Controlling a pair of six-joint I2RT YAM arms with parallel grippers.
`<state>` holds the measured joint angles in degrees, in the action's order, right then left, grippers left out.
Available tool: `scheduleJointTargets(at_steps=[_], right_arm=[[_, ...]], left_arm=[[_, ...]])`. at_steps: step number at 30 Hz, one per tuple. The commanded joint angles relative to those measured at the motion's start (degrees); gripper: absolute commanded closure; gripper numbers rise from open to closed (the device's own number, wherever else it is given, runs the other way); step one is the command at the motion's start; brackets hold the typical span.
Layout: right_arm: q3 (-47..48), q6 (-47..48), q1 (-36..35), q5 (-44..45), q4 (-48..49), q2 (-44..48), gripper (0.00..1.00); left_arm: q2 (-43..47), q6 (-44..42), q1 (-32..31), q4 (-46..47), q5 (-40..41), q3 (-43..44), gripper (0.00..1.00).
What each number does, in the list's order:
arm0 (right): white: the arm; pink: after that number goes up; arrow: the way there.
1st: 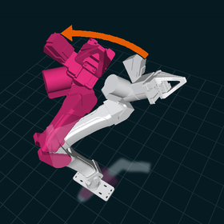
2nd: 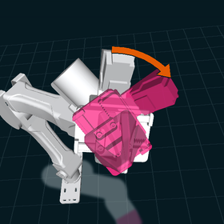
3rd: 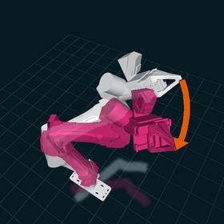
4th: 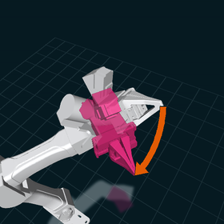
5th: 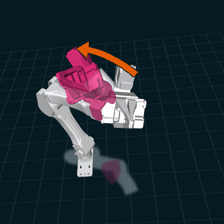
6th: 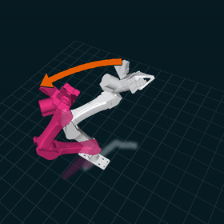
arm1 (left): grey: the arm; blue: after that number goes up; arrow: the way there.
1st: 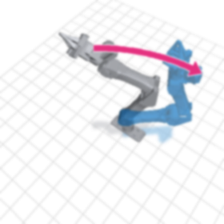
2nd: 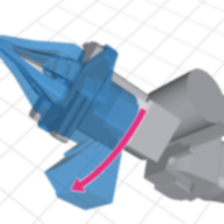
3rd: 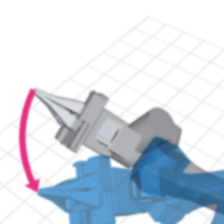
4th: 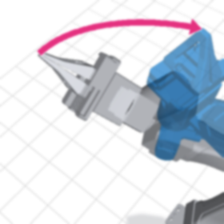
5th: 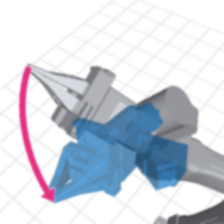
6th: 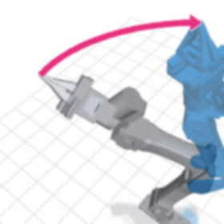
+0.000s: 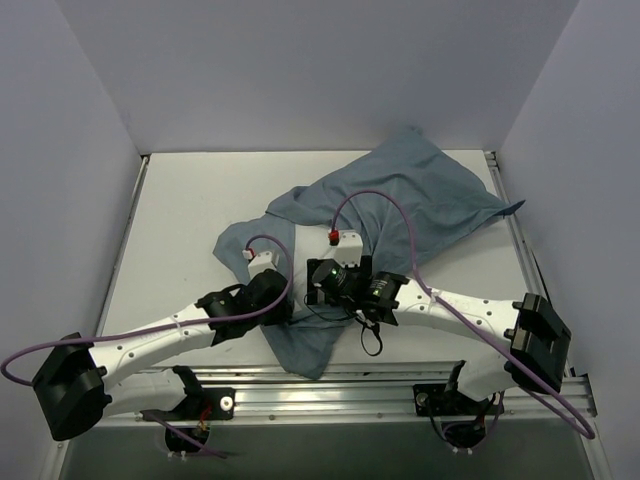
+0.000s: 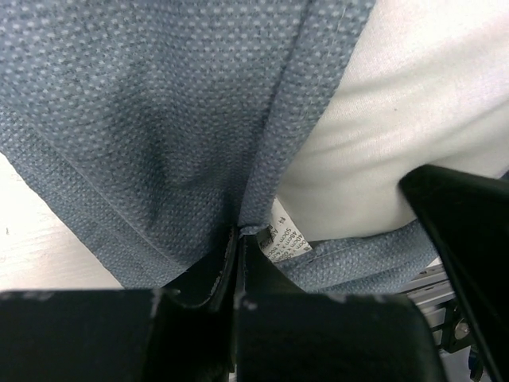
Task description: Remove the pillowcase from the pillow
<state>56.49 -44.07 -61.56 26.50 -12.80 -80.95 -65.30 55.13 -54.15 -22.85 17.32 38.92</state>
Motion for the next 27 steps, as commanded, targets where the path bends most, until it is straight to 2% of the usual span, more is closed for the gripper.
scheduleJointTargets(at_steps=[1,8,16,17,18,20,21,23,24,27], right_arm=[[-1.6,-2.7,-0.5,-0.9,3.9,-0.7,0.10],[-0.7,-0.1,-1.9,-5.3,8.8,-5.1,0.07],[-0.2,-0.9,-1.4,-6.7,8.4,-13.3,0.03],[0.0,-0.8,-0.8,-7.0,8.5,-14.8,0.07],[0.2,-0.6,-0.4,-7.4,9.0,-15.6,0.27],[0.3,-0.3,0.8,-9.3,11.1,-16.9,0.55],[0.2,-0.2,2.1,-10.1,12.1,-17.0,0.76],[0.0,-0.2,3.8,-12.4,16.4,-16.8,0.94],[0.1,-0.5,4.7,-13.2,17.6,-16.6,1.00],[0.5,-0.9,8.5,-15.7,23.7,-15.6,1.00]], left_arm=[[-0.8,0.7,0.1,1.5,-1.1,0.0,0.97],[-2.0,0.2,0.1,1.7,-1.4,0.6,0.97],[-1.1,0.7,0.1,1.4,-1.2,-0.2,0.97],[-1.0,0.7,0.1,1.4,-1.2,-0.2,0.97],[-0.9,0.7,0.1,1.5,-1.2,-0.2,0.97],[-1.1,0.5,0.1,1.4,-1.3,0.0,0.97],[-1.1,0.3,0.1,1.6,-1.4,0.1,0.97],[-1.3,-0.1,0.1,1.6,-1.7,0.6,0.97],[-1.4,-0.2,0.1,1.8,-1.9,0.8,0.97],[-1.3,-0.6,0.0,1.8,-2.6,1.2,0.97]])
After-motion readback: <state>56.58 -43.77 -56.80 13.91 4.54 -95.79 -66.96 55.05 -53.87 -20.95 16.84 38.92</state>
